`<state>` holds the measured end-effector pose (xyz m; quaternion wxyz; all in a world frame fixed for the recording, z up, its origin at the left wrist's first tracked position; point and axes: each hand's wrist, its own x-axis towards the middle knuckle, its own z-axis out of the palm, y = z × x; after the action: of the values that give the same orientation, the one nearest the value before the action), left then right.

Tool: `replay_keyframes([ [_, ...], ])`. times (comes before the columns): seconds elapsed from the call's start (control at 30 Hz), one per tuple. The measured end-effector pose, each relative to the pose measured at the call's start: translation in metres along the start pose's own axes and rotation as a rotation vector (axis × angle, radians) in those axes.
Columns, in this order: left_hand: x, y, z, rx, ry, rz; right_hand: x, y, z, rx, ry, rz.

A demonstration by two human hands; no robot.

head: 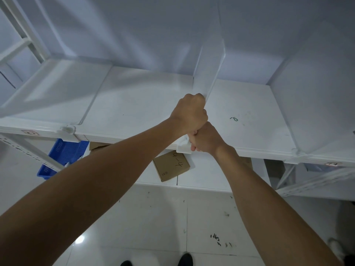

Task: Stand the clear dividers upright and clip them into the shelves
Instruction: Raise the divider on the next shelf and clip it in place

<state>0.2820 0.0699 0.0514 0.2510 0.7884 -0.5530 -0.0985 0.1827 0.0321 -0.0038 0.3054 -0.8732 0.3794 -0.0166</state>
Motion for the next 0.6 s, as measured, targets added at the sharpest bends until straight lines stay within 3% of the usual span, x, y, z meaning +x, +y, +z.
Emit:
replay_keyframes([
  [0.2,0.0,-0.01,-0.005,-0.033,0.006,-0.049,0.005,-0.005,-0.003,-0.11,-0.011,-0.064],
  [0.6,0.002,-0.001,-0.002,-0.021,0.048,-0.015,0.005,-0.002,-0.012,-0.102,-0.03,0.004],
])
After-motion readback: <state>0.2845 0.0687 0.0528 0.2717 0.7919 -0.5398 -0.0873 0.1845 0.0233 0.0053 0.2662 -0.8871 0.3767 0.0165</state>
